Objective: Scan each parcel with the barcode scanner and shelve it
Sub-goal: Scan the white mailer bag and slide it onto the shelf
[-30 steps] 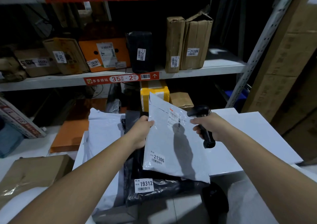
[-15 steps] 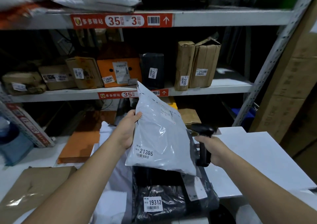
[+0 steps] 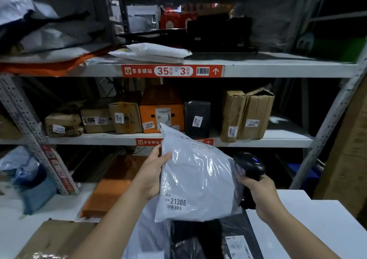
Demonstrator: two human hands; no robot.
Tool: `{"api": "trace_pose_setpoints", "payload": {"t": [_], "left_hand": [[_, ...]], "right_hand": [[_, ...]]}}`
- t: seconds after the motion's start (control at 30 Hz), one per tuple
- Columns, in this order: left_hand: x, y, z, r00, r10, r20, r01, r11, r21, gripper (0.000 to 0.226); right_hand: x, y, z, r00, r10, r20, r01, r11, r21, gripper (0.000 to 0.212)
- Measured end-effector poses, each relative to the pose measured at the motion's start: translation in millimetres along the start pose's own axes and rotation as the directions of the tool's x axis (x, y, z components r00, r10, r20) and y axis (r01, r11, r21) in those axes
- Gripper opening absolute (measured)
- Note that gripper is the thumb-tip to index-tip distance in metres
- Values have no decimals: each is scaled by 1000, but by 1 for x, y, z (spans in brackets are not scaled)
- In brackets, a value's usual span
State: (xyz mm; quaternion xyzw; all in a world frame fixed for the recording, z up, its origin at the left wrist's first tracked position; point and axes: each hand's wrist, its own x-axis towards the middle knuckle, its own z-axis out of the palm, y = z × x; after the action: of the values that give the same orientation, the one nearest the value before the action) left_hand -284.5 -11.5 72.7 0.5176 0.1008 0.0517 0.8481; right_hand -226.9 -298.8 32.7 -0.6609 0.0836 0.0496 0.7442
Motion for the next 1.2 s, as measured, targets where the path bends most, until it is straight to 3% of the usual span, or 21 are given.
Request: {"api": "trace_pose_setpoints", "payload": {"t": [0.2,0.4,0.73,0.9,1.03,1.2], "left_hand": [[8,70,-2,993,110,35,-112,992,52,42],[29,155,10,967,226,119,-238,966,98,46],[75,275,59,915,328,235,-381,895,234,44],[111,309,78,954,252,160,-292,903,316,35],[144,309,76,994,112,-7,-103,930,354,30],[152,285,46,996,-31,79,7,958,288,41]], "right_hand": [[0,-69,42,976,-216,12,215,975,47,23],[8,-157,84,906,-423,30,420,904,82,24],[43,-285,131,809,-587,26,585,808,71,19],[94,-321,159,841,-540,-30,540,842,12,22],[140,-325,174,927,-371,-52,370,929,-24,27],[172,-320,171,963,-255,-90,250,966,-59,42]]}}
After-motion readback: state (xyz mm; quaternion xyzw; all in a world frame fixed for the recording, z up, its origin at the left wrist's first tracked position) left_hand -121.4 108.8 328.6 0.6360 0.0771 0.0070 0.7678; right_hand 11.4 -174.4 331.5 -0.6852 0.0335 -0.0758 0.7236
